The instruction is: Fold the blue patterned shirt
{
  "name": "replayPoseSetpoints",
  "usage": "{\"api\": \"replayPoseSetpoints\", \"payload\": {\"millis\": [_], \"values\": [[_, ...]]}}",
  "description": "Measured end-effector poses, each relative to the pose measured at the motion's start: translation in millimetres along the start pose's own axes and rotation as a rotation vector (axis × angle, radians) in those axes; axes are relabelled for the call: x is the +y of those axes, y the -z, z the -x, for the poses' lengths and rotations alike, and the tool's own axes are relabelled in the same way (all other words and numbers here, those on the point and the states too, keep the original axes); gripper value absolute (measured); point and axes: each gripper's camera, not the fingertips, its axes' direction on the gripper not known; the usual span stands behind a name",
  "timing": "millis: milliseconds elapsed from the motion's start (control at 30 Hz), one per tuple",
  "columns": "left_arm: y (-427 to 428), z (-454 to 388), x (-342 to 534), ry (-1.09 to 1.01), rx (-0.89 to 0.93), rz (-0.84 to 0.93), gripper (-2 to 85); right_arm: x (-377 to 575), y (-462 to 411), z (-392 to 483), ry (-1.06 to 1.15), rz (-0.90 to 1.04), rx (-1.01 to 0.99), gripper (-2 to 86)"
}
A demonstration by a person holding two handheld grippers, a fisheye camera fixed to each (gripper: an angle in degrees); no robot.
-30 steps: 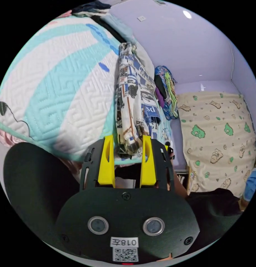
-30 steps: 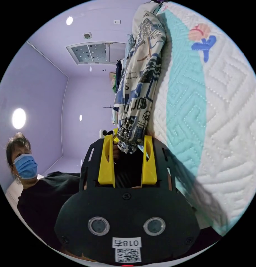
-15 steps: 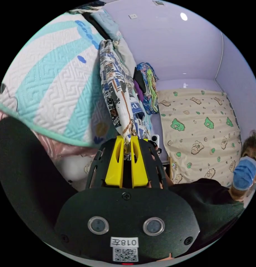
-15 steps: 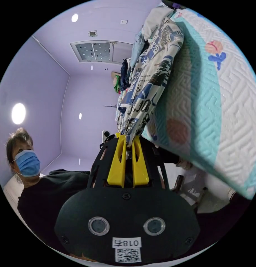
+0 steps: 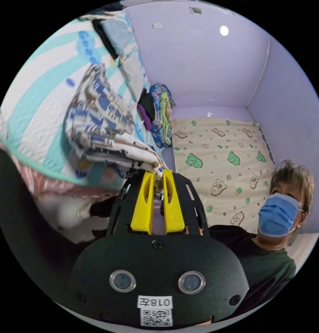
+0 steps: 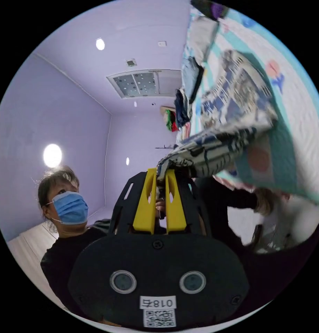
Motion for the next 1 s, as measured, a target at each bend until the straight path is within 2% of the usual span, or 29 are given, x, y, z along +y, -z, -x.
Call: {"api": "replayPoseSetpoints", "payload": {"millis": [133, 200, 300, 467, 567, 633, 667, 700, 767, 800, 867, 900, 933, 1000], "values": [[-14.9, 3.3, -77.4, -0.036, -0.013, -0.07, 4.4, -82.3, -8.0, -9.1, 0.015, -0.089, 0.008, 5.3], [-27.6, 26.4, -127.3, 0.006, -0.046, -0.107, 4.8, -116.1, -12.2, -31.8, -0.031, -0.14, -0.012, 6.0], [-42.2, 66.0, -180.5, 0.065, -0.002, -0.157, 7.4, -168.9, -19.1, -72.6, -0.075, -0.199, -0.013, 8.8], [-44.0, 98.5, -215.7, 0.032, 0.133, -0.187, 13.1, -198.5, -18.1, -105.3, -0.088, -0.285, 0.007, 13.4], [-13.9, 84.4, -198.9, -0.085, 0.152, -0.22, 12.1, -181.4, -7.6, -82.5, 0.017, -0.28, 0.025, 13.7], [4.8, 64.3, -181.6, -0.198, 0.053, -0.227, 10.6, -158.6, -8.4, -39.5, 0.196, -0.236, 0.197, 13.1], [8.3, 50.1, -171.1, -0.274, -0.061, -0.203, 9.4, -153.4, -13.5, -28.6, 0.245, -0.217, 0.261, 12.9], [1.8, 37.9, -163.5, -0.345, -0.163, -0.154, 8.2, -146.0, -29.8, -10.4, 0.339, -0.161, 0.372, 12.4], [-25.5, 28.1, -160.3, -0.428, -0.228, -0.013, 6.5, -144.5, -59.7, 2.4, 0.427, -0.058, 0.425, 11.6], [-46.3, 31.6, -162.9, -0.412, -0.272, 0.078, 5.6, -150.7, -79.4, 1.8, 0.434, 0.018, 0.432, 11.3], [-62.3, 49.4, -167.6, -0.325, -0.383, 0.12, 5.4, -164.8, -101.7, -9.5, 0.396, 0.119, 0.563, 11.1], [-60.1, 66.5, -170.4, -0.232, -0.444, 0.114, 5.1, -173.1, -107.5, -22.6, 0.349, 0.16, 0.749, 10.6], [-56.8, 74.6, -171.4, -0.185, -0.464, 0.114, 5.0, -177.7, -105.2, -33.7, 0.317, 0.198, 0.852, 9.6], [-39.4, 82.2, -172.9, -0.132, -0.45, 0.082, 4.3, -179.4, -89.2, -36.8, 0.277, 0.185, 0.818, 8.3]]}}
